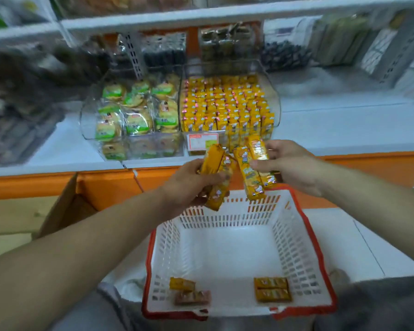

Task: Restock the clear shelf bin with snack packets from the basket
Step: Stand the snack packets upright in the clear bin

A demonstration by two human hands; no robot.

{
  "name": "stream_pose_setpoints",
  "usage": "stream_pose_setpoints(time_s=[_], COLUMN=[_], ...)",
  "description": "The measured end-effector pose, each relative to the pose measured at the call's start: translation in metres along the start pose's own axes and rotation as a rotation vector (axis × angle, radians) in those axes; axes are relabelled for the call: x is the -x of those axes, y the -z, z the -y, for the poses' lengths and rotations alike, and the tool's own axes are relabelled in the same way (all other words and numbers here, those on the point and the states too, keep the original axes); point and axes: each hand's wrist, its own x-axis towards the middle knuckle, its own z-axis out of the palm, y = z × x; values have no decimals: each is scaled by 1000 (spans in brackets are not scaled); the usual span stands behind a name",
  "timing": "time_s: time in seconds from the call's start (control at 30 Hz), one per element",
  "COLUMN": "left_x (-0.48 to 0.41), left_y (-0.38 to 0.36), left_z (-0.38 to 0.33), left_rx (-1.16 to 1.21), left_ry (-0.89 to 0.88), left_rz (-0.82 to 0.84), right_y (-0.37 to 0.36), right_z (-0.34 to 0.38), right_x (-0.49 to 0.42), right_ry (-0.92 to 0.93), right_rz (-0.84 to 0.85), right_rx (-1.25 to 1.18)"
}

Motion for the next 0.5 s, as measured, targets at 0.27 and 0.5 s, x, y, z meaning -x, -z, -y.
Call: stream_pose_setpoints(time_s=[0.27,0.5], left_x=[-6,-27], left_y=[-18,-4], left_z=[-22,-23], left_rx=[278,190], left_ry=[-154,-252], left_rz=[-193,-244], right_y=[-24,-35], right_z=[23,15], right_x=[6,-33], right_ry=[115,41], right_rz=[-74,-112], right_rx=[-131,-153])
